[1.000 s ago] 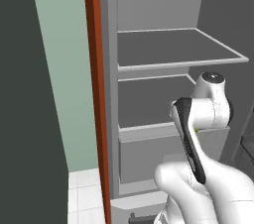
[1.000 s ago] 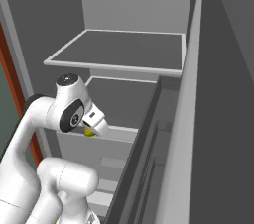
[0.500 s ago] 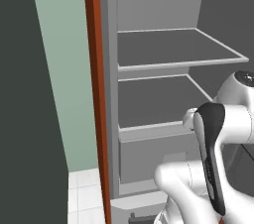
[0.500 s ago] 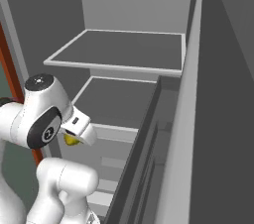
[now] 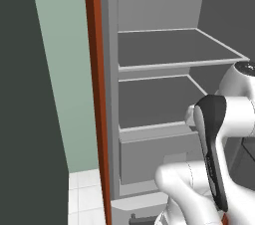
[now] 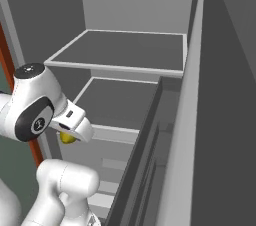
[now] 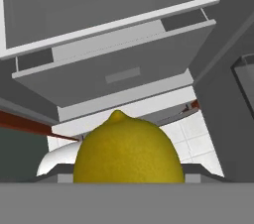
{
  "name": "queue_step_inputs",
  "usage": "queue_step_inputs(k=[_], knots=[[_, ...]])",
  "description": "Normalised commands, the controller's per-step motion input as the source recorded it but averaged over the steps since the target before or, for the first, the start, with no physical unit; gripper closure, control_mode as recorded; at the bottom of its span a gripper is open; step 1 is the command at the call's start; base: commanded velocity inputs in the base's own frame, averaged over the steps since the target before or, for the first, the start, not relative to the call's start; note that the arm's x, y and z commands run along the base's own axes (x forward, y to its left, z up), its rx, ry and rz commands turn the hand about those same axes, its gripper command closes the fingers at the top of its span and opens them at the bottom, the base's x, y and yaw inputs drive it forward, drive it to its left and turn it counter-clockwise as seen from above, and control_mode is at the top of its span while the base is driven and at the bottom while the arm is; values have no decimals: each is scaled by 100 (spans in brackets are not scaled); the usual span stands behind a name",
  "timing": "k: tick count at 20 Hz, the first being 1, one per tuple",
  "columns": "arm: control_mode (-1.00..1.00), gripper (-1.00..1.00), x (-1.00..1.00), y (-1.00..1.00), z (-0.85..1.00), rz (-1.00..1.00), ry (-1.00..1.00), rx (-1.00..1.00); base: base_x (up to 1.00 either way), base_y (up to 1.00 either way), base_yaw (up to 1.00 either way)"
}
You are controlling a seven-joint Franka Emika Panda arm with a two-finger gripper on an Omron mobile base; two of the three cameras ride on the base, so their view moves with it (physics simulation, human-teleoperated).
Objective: Retrieve a lemon from the fridge and place it on the cutting board with the fish.
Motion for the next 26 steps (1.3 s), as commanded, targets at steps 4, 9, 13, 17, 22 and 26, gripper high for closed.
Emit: queue_step_inputs(k=[4, 9, 13, 17, 22, 26], knots=[[-100, 100, 0, 0, 0, 0, 0, 0, 0, 0, 0], [-100, 100, -8, 3, 0, -1, 0, 0, 0, 0, 0], [100, 100, 0, 0, 0, 0, 0, 0, -60, 9, -16], [100, 100, 0, 0, 0, 0, 0, 0, -81, 29, -37], [100, 100, 0, 0, 0, 0, 0, 0, -77, 19, -44], [100, 100, 0, 0, 0, 0, 0, 0, -74, 23, -44]])
